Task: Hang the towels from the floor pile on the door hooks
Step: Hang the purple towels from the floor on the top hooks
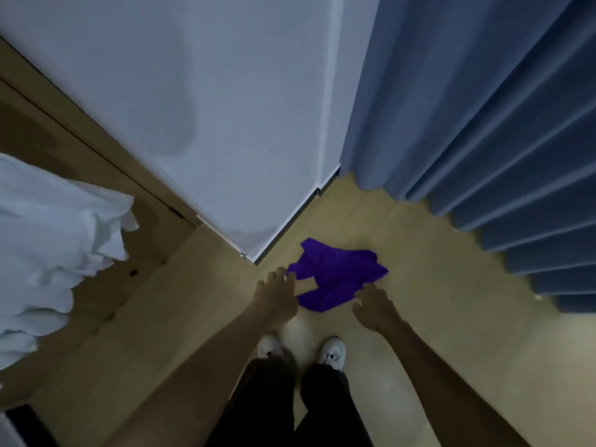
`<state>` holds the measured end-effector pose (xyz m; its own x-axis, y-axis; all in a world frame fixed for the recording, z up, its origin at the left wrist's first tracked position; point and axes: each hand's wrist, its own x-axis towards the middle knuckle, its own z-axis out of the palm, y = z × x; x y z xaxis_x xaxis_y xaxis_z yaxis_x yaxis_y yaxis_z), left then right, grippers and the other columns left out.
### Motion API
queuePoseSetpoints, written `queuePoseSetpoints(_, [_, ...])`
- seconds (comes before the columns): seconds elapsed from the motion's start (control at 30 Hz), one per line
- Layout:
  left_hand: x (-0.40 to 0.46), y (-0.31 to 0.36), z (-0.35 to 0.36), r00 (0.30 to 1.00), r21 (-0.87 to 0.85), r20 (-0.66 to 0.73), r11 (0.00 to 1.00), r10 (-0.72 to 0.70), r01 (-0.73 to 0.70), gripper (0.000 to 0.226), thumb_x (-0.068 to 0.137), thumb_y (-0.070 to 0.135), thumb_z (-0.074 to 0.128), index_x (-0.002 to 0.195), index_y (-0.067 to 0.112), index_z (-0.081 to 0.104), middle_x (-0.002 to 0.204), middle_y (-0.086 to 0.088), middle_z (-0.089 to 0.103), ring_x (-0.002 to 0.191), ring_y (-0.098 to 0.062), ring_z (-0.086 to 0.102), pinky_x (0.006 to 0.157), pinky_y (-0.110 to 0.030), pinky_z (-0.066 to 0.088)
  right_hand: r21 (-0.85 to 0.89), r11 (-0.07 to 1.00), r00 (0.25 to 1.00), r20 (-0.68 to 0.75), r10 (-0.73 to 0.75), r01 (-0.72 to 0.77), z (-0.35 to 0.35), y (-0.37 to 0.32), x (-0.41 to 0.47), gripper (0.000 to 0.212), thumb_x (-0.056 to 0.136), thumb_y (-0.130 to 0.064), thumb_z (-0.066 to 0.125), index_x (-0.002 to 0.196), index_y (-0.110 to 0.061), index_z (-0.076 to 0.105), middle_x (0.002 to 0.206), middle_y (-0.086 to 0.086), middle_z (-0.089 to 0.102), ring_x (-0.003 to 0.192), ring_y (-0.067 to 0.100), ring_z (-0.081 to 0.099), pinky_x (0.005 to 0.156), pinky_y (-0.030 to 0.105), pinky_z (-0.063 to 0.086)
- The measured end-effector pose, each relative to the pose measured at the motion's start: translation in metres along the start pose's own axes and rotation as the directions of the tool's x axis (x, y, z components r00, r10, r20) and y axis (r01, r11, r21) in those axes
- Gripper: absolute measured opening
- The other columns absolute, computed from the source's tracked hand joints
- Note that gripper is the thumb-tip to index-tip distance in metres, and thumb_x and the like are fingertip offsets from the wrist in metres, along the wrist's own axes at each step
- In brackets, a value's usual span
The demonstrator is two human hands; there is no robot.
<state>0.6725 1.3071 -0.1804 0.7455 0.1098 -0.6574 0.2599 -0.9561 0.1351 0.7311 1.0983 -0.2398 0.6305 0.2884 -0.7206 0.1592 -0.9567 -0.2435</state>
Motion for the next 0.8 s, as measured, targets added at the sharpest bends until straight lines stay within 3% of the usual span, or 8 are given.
queuePoseSetpoints(0.23, [0.105, -0.024, 0.068, 0.993, 0.007, 0.113, 1.0, 0.027, -0.028, 0.057, 0.091, 0.024, 0.047, 0.143, 0.011, 0.027, 0.147, -0.011, 0.026, 0.132, -0.029, 0.031, 0.101, -0.042, 0.035, 0.055, 0.997, 0.989, 0.139, 0.041, -0.049, 0.078, 0.025, 0.104, 0.043, 0.098, -0.028, 0.04, 0.138, -0.013, 0.042, 0.156, 0.003, 0.018, 0.135, 0.029, 0.029, 0.108, 0.035, 0.032])
queuePoseSetpoints(0.4, [0.185, -0.039, 0.162, 0.985, 0.001, 0.163, 0.999, 0.048, -0.049, 0.057, 0.091, 0.03, 0.037, 0.143, 0.012, 0.026, 0.147, -0.008, 0.026, 0.133, -0.027, 0.032, 0.1, -0.039, 0.036, 0.021, 0.998, 0.969, 0.24, 0.054, -0.061, 0.154, 0.045, 0.193, 0.042, 0.098, -0.029, 0.038, 0.137, -0.015, 0.043, 0.157, 0.001, 0.014, 0.138, 0.027, 0.025, 0.109, 0.036, 0.031])
queuePoseSetpoints(0.5, [0.239, -0.047, 0.216, 0.982, 0.012, 0.182, 0.998, 0.053, -0.057, 0.056, 0.094, 0.028, 0.042, 0.144, 0.012, 0.023, 0.149, -0.009, 0.025, 0.134, -0.027, 0.031, 0.101, -0.04, 0.036, -0.01, 0.999, 0.955, 0.294, 0.048, -0.047, 0.198, 0.056, 0.252, 0.043, 0.099, -0.028, 0.037, 0.139, -0.014, 0.041, 0.158, 0.002, 0.008, 0.139, 0.03, 0.022, 0.111, 0.037, 0.029])
queuePoseSetpoints(0.8, [0.397, -0.059, 0.335, 0.984, -0.055, 0.148, 0.994, 0.101, -0.094, 0.06, 0.092, 0.025, 0.049, 0.144, 0.011, 0.024, 0.15, -0.011, 0.023, 0.136, -0.029, 0.027, 0.103, -0.043, 0.034, 0.012, 0.998, 0.967, 0.245, 0.064, -0.069, 0.292, 0.081, 0.447, 0.054, 0.095, -0.024, 0.043, 0.146, -0.03, 0.028, 0.158, 0.011, -0.01, 0.142, 0.041, 0.01, 0.113, 0.048, 0.023])
